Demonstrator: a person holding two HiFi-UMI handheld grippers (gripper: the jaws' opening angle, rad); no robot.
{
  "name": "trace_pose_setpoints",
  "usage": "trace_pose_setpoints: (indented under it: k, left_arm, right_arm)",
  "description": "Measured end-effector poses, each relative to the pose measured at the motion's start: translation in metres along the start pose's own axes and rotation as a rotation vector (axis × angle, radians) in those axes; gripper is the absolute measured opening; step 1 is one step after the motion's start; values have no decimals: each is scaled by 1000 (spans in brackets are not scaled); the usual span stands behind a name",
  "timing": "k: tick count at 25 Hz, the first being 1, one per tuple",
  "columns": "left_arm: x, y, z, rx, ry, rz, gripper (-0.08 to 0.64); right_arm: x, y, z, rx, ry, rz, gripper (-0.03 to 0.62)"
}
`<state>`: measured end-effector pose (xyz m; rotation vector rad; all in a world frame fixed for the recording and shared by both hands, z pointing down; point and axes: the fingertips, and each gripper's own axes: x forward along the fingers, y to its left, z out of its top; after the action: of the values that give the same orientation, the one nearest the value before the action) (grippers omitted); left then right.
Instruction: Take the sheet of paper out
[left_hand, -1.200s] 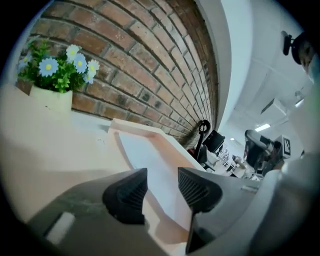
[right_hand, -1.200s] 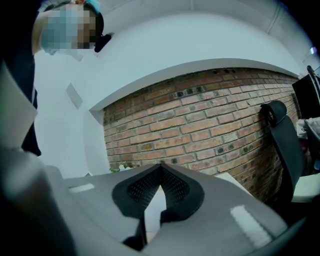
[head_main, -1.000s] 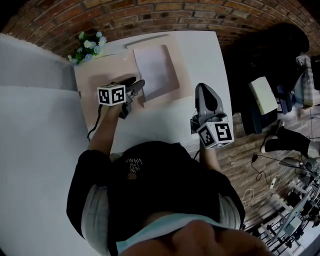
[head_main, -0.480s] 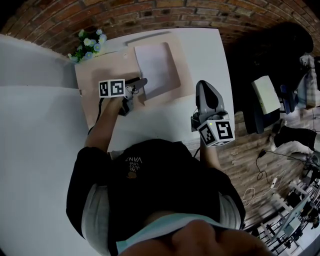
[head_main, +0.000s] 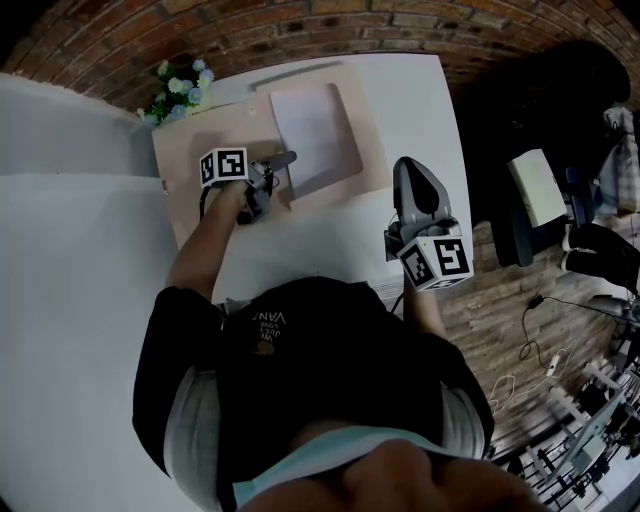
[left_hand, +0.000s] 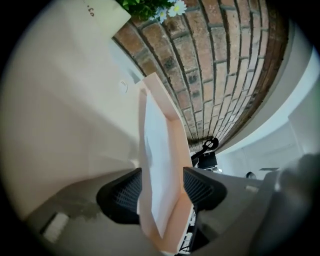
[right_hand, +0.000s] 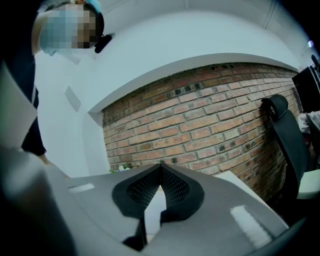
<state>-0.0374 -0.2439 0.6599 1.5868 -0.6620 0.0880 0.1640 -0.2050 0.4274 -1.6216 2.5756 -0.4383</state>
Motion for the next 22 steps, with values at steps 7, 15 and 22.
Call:
trace_pose_setpoints:
  k: [7,15,22]
  left_arm:
    - [7,-3,1,-82,-2,-41,253]
    - [13,-7,-2,-127,35,-89,252]
    - [18,0,-6,-134,29,-79,143]
  right_arm:
    - [0,-1,0,12,-1,2,0]
    - [0,-3,-1,18,-2,0,0]
    - [0,-4,-2,23,-4,-9,0]
